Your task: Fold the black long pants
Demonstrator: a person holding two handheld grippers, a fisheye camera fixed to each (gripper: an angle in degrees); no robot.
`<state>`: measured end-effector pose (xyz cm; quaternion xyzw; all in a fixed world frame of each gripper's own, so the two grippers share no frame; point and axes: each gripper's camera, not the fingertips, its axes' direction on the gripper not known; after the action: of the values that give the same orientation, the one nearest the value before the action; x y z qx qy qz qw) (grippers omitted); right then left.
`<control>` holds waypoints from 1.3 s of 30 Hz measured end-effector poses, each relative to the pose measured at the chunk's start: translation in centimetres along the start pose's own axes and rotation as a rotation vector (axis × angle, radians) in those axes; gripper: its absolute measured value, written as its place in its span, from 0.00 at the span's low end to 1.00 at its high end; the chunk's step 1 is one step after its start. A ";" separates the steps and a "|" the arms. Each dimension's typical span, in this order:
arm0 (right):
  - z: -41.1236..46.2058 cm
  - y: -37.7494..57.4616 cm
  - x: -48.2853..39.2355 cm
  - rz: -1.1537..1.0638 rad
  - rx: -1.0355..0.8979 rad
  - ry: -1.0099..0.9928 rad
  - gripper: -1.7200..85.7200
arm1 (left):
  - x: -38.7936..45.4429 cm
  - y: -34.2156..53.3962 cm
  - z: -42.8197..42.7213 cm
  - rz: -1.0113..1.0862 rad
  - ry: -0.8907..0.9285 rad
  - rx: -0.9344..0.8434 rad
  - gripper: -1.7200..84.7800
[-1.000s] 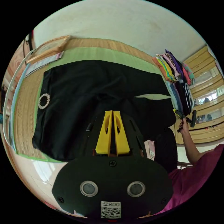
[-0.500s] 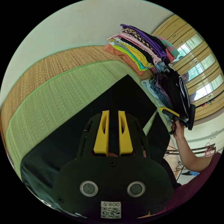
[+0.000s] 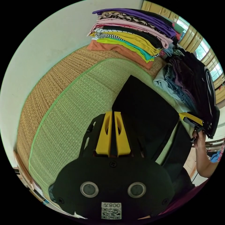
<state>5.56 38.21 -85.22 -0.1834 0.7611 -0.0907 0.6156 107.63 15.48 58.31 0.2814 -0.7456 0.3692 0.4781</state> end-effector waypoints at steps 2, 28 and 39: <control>-1.7 0.4 0.4 -0.006 0.068 -0.020 0.01 | 1.0 -0.9 -1.1 -0.001 0.026 0.057 0.04; -3.6 11.4 2.4 -0.077 -0.229 0.147 0.08 | 24.4 -2.4 1.8 0.284 0.222 -0.114 0.05; -7.2 8.5 3.4 -0.065 -0.201 0.085 0.02 | 27.1 -5.1 0.4 0.261 0.280 -0.055 0.04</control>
<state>-3.44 44.08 -89.76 -0.2649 0.7853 -0.0416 0.5580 100.95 10.51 84.57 0.1149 -0.7117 0.4434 0.5327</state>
